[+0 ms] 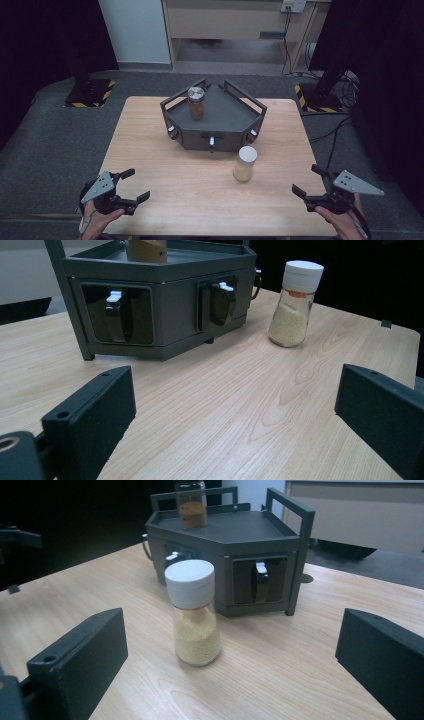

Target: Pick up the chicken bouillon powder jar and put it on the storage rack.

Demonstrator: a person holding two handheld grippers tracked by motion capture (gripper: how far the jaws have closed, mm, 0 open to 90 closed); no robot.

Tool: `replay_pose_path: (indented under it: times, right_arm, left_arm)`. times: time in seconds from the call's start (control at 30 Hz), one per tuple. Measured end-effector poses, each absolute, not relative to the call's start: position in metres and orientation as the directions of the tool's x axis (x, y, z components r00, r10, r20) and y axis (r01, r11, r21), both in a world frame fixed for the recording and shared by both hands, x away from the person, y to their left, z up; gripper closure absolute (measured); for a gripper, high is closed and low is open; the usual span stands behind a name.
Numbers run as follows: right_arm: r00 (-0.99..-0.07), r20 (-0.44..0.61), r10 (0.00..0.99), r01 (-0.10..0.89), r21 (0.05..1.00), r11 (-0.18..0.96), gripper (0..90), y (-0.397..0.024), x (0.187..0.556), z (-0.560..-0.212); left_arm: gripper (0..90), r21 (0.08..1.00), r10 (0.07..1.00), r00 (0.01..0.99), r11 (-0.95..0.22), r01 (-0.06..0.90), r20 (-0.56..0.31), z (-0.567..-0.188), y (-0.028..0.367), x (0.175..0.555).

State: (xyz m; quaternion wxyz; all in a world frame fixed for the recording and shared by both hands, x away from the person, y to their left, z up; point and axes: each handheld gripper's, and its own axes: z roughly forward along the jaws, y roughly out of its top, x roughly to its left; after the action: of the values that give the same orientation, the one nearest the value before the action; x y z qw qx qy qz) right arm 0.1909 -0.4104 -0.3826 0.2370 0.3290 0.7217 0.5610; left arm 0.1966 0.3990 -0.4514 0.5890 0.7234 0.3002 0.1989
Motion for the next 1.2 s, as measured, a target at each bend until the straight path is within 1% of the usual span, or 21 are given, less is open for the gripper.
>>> replay_pose_path:
  times: [0.27,0.33,0.4,0.6,0.7,0.73,0.93,1.2]
  right_arm:
    - [-0.716,0.029,0.697,0.263,0.936,0.232,1.1,-0.411,0.206,-0.341]
    - [-0.723,0.006,0.691,0.25,0.935,0.252,1.5,-0.408,0.208,-0.333]
    - [-0.73,0.009,0.683,0.258,0.93,0.264,1.5,-0.407,0.213,-0.325]
    - [-0.728,0.007,0.686,0.294,0.907,0.303,2.0,-0.401,0.225,-0.303]
    - [-0.73,-0.009,0.684,0.289,0.902,0.319,2.1,-0.399,0.226,-0.296]
    - [-0.736,0.001,0.677,0.298,0.899,0.322,2.2,-0.399,0.23,-0.291]
    - [-0.741,-0.022,0.671,0.29,0.891,0.35,2.6,-0.394,0.239,-0.281]
    - [-0.762,-0.022,0.648,0.292,0.881,0.373,2.6,-0.383,0.258,-0.275]
  left_arm:
    - [1.5,0.972,0.674,0.734,-0.112,0.207,-0.079,-0.453,0.401,0.196]
    - [1.4,0.971,0.675,0.733,-0.111,0.209,-0.081,-0.453,0.401,0.196]
    - [1.4,0.972,0.674,0.734,-0.111,0.209,-0.081,-0.453,0.401,0.196]
    - [1.4,0.972,0.673,0.735,-0.109,0.209,-0.082,-0.453,0.401,0.196]
    - [1.3,0.971,0.672,0.735,-0.108,0.213,-0.086,-0.453,0.401,0.197]
    - [1.3,0.971,0.672,0.736,-0.108,0.214,-0.087,-0.453,0.401,0.197]
    - [1.3,0.97,0.673,0.734,-0.106,0.218,-0.091,-0.453,0.401,0.197]
    - [1.4,0.97,0.671,0.736,-0.107,0.219,-0.092,-0.453,0.4,0.198]
